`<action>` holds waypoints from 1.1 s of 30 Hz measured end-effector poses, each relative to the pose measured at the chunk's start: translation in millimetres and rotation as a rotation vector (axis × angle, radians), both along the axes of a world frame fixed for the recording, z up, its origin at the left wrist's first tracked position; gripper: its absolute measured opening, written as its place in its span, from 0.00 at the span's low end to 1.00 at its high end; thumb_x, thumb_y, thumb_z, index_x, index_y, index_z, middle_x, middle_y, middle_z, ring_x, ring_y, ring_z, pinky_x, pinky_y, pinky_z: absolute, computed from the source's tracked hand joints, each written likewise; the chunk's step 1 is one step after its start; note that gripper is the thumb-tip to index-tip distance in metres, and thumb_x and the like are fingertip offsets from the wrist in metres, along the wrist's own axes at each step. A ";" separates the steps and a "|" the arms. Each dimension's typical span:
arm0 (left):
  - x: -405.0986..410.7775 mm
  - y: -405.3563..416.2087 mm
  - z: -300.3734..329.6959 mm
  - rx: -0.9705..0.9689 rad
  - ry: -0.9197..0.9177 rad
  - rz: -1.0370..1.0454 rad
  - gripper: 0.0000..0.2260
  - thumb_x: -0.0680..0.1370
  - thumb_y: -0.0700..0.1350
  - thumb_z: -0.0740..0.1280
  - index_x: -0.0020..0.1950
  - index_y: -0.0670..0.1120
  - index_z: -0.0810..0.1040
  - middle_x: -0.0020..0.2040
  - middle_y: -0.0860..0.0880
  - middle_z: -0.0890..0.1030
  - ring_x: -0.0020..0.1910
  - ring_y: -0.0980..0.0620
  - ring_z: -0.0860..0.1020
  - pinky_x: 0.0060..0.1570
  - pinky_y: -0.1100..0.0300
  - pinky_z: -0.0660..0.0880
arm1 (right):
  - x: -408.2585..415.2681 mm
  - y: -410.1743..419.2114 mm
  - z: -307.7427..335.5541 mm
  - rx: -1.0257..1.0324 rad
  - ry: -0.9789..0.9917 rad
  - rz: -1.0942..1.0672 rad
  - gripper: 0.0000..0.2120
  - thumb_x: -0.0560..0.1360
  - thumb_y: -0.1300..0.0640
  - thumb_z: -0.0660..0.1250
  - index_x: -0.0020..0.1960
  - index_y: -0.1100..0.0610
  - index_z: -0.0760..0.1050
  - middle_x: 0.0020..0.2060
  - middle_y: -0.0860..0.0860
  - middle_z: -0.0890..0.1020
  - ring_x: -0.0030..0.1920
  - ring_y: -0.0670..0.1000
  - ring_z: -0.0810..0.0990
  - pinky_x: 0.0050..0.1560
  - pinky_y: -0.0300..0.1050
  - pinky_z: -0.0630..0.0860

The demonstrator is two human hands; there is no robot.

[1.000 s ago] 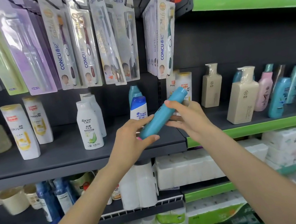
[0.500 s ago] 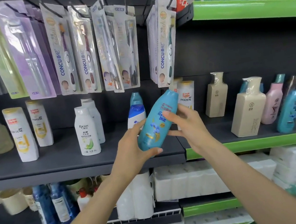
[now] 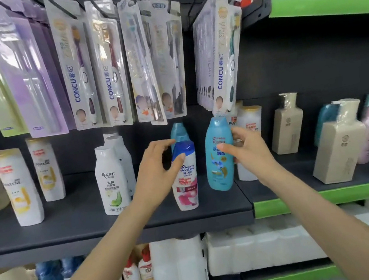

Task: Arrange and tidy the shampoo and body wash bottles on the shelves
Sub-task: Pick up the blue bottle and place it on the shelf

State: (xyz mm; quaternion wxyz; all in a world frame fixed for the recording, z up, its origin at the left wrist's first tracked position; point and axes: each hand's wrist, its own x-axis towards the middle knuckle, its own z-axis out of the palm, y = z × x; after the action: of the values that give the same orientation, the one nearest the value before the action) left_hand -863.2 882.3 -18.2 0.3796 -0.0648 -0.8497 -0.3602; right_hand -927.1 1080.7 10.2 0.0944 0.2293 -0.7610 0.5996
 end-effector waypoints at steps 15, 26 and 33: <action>-56.3 -30.9 8.7 -0.134 -0.329 -0.203 0.41 0.64 0.66 0.67 0.74 0.55 0.60 0.72 0.59 0.64 0.70 0.61 0.63 0.70 0.60 0.61 | -104.4 -41.3 -21.8 0.055 0.014 0.062 0.18 0.73 0.65 0.69 0.62 0.58 0.73 0.54 0.52 0.80 0.52 0.51 0.79 0.50 0.42 0.77; -58.0 -35.7 3.1 -0.074 -0.263 -0.262 0.32 0.70 0.64 0.63 0.72 0.55 0.64 0.70 0.61 0.67 0.68 0.67 0.63 0.67 0.71 0.60 | -136.4 -72.4 -30.0 -0.049 -0.239 0.362 0.15 0.76 0.67 0.65 0.61 0.59 0.71 0.49 0.51 0.80 0.46 0.47 0.80 0.44 0.39 0.79; -65.6 -36.4 3.7 0.272 -0.224 -0.296 0.16 0.82 0.51 0.52 0.64 0.54 0.74 0.61 0.59 0.78 0.61 0.65 0.73 0.61 0.67 0.68 | -143.3 -79.5 -40.9 -0.018 -0.261 0.387 0.18 0.77 0.65 0.64 0.66 0.58 0.69 0.54 0.52 0.79 0.52 0.50 0.79 0.53 0.45 0.76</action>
State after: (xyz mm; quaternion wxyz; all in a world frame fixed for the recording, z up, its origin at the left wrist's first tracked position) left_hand -928.8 845.9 -14.5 0.2312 -0.0965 -0.8115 -0.5280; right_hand -1070.4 1001.2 -30.8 -0.1194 0.2905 -0.7033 0.6377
